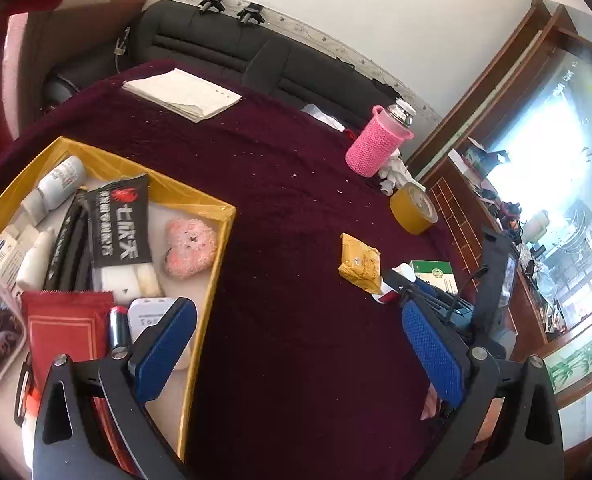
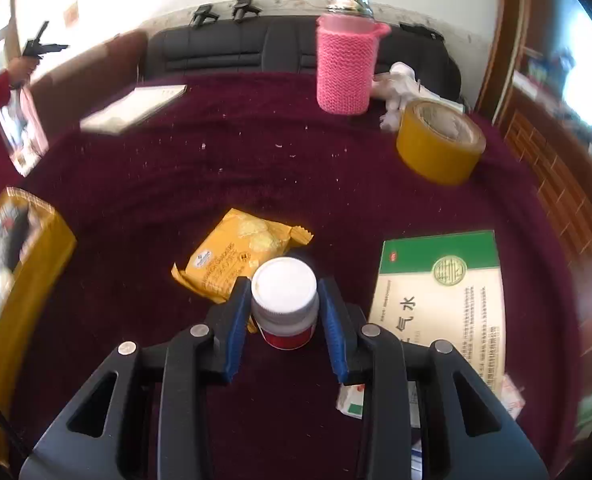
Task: Organize objects
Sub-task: 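Grasp the white red-labelled bottle with the right tool while the left reaches the cracker packet, then grasp the yellow cracker packet with the left tool while the right carries the bottle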
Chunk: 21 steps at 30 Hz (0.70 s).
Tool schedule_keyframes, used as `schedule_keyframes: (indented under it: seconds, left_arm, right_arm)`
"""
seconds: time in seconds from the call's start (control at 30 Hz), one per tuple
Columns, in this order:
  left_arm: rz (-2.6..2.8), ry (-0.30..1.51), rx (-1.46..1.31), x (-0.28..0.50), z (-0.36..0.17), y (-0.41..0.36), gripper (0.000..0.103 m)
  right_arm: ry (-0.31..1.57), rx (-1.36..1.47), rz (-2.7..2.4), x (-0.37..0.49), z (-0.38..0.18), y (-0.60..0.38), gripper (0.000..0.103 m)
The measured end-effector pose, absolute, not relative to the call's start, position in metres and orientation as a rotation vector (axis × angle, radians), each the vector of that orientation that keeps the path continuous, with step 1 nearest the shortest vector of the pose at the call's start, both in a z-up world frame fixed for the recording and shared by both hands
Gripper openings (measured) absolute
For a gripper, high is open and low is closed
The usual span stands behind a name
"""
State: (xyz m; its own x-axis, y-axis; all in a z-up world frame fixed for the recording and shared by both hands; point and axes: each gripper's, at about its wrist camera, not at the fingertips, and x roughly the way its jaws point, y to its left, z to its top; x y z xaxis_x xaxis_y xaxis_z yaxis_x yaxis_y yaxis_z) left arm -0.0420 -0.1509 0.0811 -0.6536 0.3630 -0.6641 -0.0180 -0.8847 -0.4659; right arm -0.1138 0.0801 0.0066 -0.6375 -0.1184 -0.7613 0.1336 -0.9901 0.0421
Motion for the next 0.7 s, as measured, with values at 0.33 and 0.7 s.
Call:
schedule_keyframes:
  seconds: [0.33, 0.7]
  left_arm:
    - [2.618, -0.285, -1.244, -0.115, 0.065, -0.063, 0.101]
    - [2.679, 0.237, -1.289, -0.183, 0.011, 0.031, 0.101]
  right_arm:
    - [-0.515, 1.114, -2.664, -0.028, 0.019, 0.150, 0.032]
    - [-0.755, 1.106, -2.568, -0.026, 0.001, 0.183, 0.032]
